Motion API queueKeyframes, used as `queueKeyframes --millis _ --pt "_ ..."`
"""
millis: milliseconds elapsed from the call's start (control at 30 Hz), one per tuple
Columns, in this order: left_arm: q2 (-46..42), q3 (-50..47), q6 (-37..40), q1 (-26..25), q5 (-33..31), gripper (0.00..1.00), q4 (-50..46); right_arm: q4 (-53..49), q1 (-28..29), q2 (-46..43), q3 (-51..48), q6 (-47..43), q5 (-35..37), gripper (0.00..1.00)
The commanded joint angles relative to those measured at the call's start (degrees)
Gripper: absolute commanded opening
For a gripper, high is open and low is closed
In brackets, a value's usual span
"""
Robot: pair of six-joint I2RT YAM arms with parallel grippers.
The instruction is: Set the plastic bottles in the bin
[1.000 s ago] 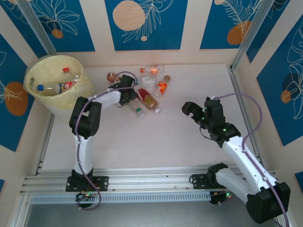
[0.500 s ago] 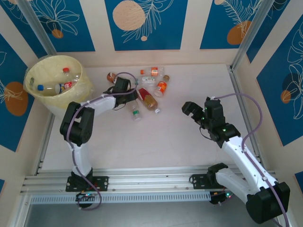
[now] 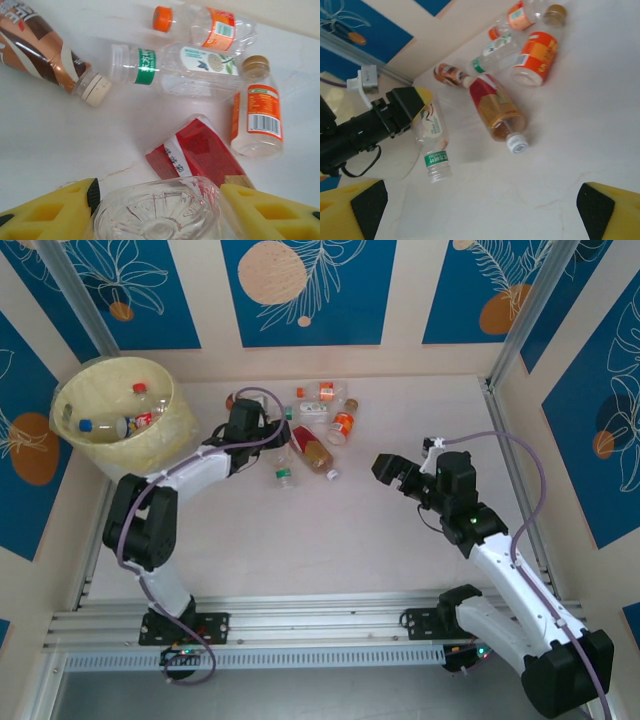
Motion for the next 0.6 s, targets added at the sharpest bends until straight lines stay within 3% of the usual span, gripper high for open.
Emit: queueKeyframes --millis 0,367,567 --pt "-5.3 -1.2 2.2 0.2 4.3 0.00 3.4 4.1 1.8 -0.6 -0.2 -3.5 -4.0 1.00" --pt "-20.3 -5.8 5.1 0.9 6.7 0.00 5.3 4.4 9.4 4.4 4.7 -10.6 -4.5 1.00" --pt "-27.7 -4.7 6.7 1.5 4.0 0.00 0.7 4.1 12.6 8.9 8.1 -12.9 -4.3 0.99"
